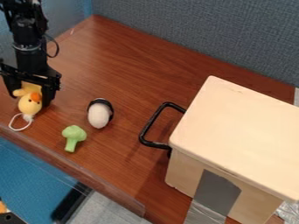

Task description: Move the yellow duck above the white object

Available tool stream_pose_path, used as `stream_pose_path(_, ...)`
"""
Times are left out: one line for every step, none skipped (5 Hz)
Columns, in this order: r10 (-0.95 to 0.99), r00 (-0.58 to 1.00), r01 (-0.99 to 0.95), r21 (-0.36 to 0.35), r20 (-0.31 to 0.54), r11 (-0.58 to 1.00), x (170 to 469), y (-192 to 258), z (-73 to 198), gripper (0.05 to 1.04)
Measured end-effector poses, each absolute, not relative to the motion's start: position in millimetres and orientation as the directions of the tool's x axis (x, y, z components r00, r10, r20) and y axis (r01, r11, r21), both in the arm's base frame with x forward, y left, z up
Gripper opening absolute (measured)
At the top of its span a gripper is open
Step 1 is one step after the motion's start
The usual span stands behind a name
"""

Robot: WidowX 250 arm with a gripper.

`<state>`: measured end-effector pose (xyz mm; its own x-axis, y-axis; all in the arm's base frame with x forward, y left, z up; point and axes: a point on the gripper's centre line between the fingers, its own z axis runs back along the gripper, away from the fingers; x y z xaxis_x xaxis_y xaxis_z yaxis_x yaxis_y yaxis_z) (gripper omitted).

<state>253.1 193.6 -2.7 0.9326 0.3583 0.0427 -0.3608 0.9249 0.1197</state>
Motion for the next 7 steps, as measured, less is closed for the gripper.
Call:
stream_pose_path(0.358,0.933,-0.360,0.111,0.044,0.926,254,192,-3,0.683)
stream_pose_path(0.303,0.952,-0.305,0.083,0.035,0.949,263,171,9,0.494)
stream_pose_path(0.219,0.970,-0.227,0.068,0.109,0.972,290,149,48,0.430)
stream_pose_path(0.140,0.975,-0.153,0.060,0.172,0.986,329,117,77,0.419)
stream_pose_path(0.076,0.977,-0.084,0.031,0.197,0.996,369,87,87,0.419)
stream_pose_path(0.043,0.987,-0.045,0.014,0.154,0.999,408,61,69,0.419)
stream_pose_path(0.013,0.993,-0.016,0.022,0.115,1.000,431,44,46,0.419)
